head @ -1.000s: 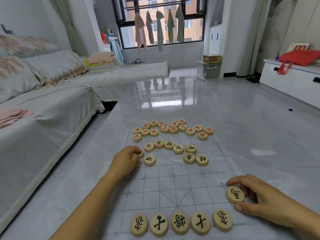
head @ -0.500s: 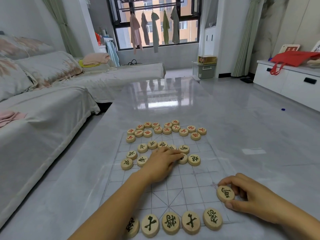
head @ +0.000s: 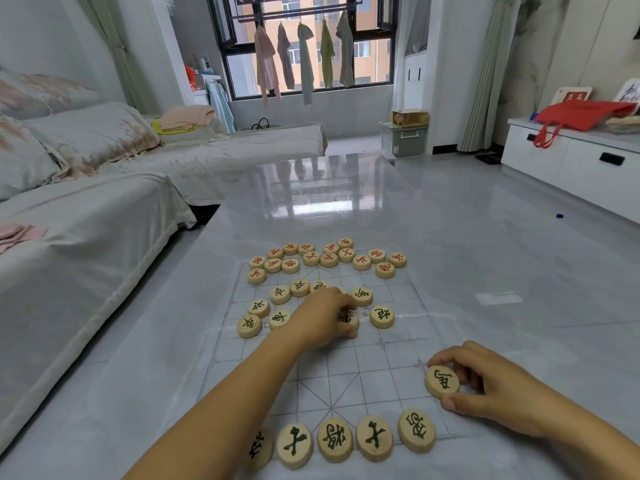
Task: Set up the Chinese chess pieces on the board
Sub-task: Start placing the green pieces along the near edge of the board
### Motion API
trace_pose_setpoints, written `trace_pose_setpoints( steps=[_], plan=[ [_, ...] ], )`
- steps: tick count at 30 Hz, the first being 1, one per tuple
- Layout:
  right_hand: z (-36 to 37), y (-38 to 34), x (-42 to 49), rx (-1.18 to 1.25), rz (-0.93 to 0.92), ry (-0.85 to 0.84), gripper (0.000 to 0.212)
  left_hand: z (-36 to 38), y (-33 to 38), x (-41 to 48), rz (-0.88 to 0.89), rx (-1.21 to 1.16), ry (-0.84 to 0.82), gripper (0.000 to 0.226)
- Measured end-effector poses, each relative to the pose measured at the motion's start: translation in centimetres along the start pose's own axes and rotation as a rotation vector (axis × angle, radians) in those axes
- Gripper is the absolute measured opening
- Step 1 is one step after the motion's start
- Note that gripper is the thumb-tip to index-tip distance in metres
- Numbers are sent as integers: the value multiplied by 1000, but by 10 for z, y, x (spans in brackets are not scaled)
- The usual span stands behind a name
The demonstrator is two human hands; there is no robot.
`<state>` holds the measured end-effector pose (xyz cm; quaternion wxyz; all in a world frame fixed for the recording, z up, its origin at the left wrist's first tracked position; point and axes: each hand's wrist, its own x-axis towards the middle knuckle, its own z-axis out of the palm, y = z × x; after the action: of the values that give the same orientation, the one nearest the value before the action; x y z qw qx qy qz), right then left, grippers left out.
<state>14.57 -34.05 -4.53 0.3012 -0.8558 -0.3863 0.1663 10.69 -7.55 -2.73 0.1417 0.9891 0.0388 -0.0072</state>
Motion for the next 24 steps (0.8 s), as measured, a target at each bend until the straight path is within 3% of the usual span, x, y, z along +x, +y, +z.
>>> trace_pose_setpoints(
  steps=[5,10,24],
  plan=[
    [0,-1,0,-27,13,-5,35,-4,-2,6,6,-29,81,48],
    [-1,-2,0,-5,28,-14,35,-1,10,23,103,170,-23,38],
    [-2,-3,-5,-19,16,-48,39,2,-3,-40,306,196,-40,34]
  ],
)
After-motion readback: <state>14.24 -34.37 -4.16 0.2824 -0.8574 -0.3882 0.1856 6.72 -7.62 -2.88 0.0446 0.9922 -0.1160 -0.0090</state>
